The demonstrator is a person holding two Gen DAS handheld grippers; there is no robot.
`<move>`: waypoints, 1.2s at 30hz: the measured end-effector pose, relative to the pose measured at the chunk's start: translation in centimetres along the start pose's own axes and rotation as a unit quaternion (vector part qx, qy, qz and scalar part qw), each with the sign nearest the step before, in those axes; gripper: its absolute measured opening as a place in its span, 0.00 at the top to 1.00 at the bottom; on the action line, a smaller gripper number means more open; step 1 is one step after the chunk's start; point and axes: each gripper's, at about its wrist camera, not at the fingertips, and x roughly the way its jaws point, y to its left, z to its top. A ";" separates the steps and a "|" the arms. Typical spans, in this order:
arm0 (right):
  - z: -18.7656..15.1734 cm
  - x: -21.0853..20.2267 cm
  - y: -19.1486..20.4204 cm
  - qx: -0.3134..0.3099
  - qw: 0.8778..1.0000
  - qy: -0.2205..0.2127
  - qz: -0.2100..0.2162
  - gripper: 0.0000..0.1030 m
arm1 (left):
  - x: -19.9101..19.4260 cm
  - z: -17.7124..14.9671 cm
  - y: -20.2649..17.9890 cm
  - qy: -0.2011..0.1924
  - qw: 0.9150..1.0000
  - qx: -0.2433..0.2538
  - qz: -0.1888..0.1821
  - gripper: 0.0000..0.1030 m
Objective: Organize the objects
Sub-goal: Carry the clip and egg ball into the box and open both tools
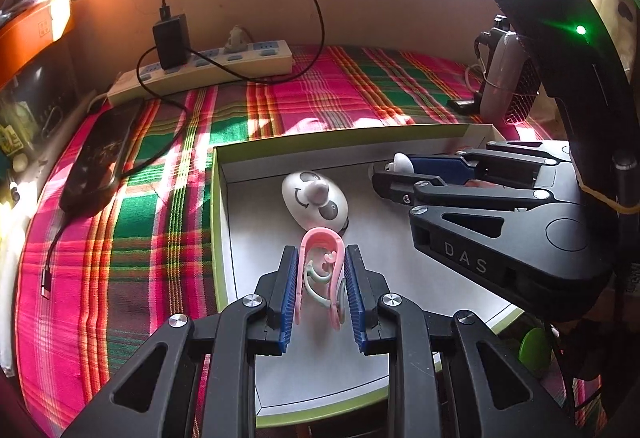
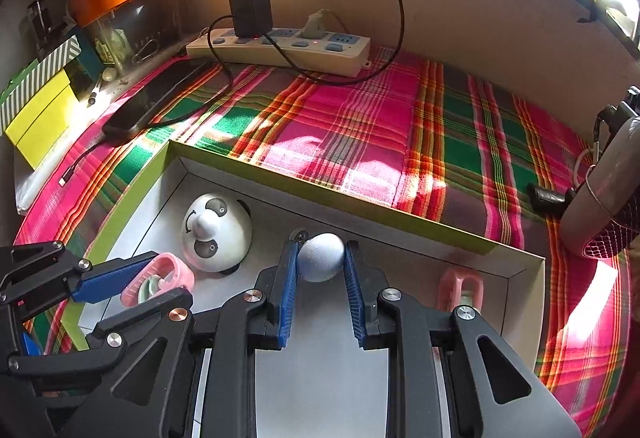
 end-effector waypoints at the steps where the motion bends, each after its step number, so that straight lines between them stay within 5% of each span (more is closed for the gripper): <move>1: 0.0 0.1 0.0 0.000 1.000 0.002 -0.001 0.76 | 0.1 0.0 0.0 0.000 1.000 0.002 0.002 0.79; 24: 0.2 0.4 0.3 -0.003 1.000 0.010 -0.015 0.75 | 0.1 0.4 -0.2 0.003 1.000 0.016 0.013 0.79; 30: 0.1 0.3 0.3 0.001 1.000 0.010 -0.015 0.61 | 0.1 0.4 -0.3 0.003 1.000 0.018 0.015 0.78; 36: 0.0 -0.6 0.4 0.003 1.000 0.000 -0.017 0.59 | -0.1 0.2 -0.4 0.001 1.000 0.017 0.018 0.74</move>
